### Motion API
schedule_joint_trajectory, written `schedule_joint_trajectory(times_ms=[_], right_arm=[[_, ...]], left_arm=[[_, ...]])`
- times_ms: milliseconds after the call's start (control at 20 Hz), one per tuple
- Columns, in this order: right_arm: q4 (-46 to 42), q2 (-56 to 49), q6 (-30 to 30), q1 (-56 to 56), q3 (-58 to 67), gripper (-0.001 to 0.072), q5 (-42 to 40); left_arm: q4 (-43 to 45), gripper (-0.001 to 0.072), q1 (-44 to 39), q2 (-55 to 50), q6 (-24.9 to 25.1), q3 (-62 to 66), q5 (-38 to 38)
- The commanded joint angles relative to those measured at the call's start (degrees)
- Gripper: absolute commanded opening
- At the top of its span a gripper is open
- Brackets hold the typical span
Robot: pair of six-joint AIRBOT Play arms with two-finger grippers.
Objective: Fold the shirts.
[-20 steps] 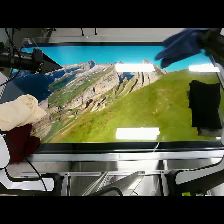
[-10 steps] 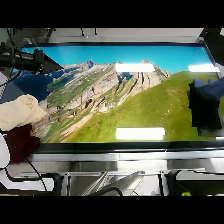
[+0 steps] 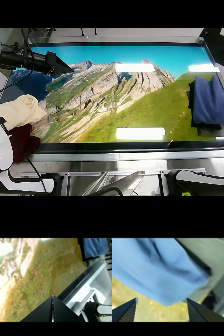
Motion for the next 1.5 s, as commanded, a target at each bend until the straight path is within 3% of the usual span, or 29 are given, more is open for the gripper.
schedule_joint_trajectory(times_ms=[0, 150, 200, 250, 300, 450, 600, 800, 1000, 1200, 1450], right_arm=[[-3.04, 0.92, 0.24, 0.00, -0.24, 0.0699, 2.54], [1.75, 2.16, 0.20, 0.04, 0.42, 0.0694, -1.86], [4.74, 2.60, -0.07, 0.09, 0.59, 0.0545, -3.37], [8.85, 2.93, -2.54, 0.17, 0.59, 0.0209, -4.68], [13.33, 3.15, -6.14, 0.52, 0.59, 0.0027, -5.90], [19.80, 3.52, -11.87, 3.67, 0.48, 0.0017, -6.19], [19.87, 5.99, -15.41, 12.35, -2.97, 0.0015, -5.60], [19.85, 16.39, -19.08, 28.72, -18.71, 0.0016, -9.66], [19.47, 28.02, -19.15, 42.62, -39.47, 0.0017, -14.16], [19.47, 32.63, -19.78, 45.83, -47.87, 0.0016, -14.64], [20.41, 32.76, -20.41, 45.83, -47.87, 0.0017, -13.38]], left_arm=[[0.02, 0.0027, -1.27, -0.04, 0.04, 0.00, 0.04], [0.00, 0.0027, -1.22, -0.02, 0.02, 0.02, 0.04], [-0.09, 0.0027, -0.90, 0.00, 0.02, 0.07, 0.02], [-0.48, 0.0027, -0.39, 0.04, 0.07, 0.07, 0.04], [-0.39, 0.0027, 0.09, 0.26, 0.17, 0.04, 0.09], [0.33, 0.0026, 1.27, 2.05, 1.40, -0.22, 0.09], [2.58, 0.0026, 0.76, 8.24, 3.72, -8.37, 1.90], [4.63, 0.0026, -2.36, 22.80, 7.08, -31.41, 4.07], [4.63, 0.0026, -6.64, 38.01, 7.19, -55.19, 8.94], [4.48, 0.0027, -8.79, 46.62, 5.68, -68.57, 10.40], [4.57, 0.0027, -8.76, 51.71, 5.42, -73.18, 12.83]])
